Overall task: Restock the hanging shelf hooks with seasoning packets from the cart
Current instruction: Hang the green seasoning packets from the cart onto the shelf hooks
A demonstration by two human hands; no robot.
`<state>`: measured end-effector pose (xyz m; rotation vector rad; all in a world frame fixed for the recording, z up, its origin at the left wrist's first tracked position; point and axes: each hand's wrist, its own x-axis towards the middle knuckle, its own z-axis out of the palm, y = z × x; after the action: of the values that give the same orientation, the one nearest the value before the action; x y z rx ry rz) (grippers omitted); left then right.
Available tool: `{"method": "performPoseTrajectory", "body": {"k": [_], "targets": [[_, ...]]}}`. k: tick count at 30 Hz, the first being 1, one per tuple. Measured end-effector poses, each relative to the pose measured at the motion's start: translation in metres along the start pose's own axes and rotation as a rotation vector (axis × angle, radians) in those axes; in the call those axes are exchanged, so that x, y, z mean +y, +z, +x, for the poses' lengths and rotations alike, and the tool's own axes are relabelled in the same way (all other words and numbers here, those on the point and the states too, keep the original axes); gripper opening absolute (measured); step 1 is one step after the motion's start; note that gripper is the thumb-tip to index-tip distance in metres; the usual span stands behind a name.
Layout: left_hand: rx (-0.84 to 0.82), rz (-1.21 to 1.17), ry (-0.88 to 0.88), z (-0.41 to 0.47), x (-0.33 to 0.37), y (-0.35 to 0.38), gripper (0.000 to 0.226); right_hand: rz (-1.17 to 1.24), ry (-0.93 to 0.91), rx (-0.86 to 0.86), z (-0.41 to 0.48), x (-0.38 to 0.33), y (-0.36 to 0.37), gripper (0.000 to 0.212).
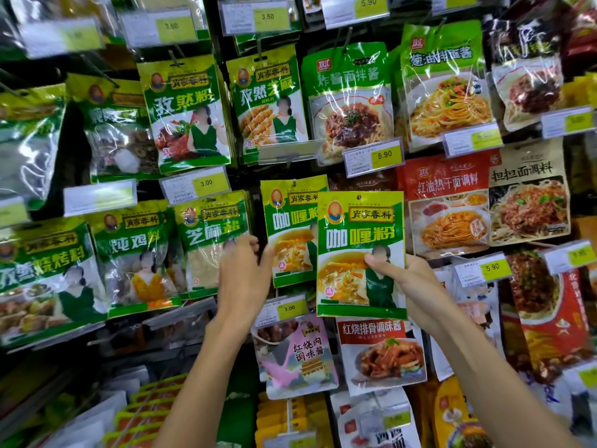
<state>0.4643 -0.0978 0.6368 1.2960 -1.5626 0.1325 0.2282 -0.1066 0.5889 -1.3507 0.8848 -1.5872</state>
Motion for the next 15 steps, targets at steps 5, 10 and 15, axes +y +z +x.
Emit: {"method": "performPoseTrajectory", "body": {"k": [5,10,15], "targets": [[0.403,0.042,0.261,0.029,0.014,-0.047,0.019,-0.015,-0.043,-0.061,0.016,-0.012,0.017,0.024],[0.529,0.386,0.458,0.079,-0.003,-0.061,0.033,-0.076,-0.073,-0.180,0.037,-0.029,0.038,0.019],[0.447,0.537,0.443,0.105,-0.030,-0.059,0.044,-0.132,-0.060,-0.170,0.058,-0.035,0.055,0.023]]}}
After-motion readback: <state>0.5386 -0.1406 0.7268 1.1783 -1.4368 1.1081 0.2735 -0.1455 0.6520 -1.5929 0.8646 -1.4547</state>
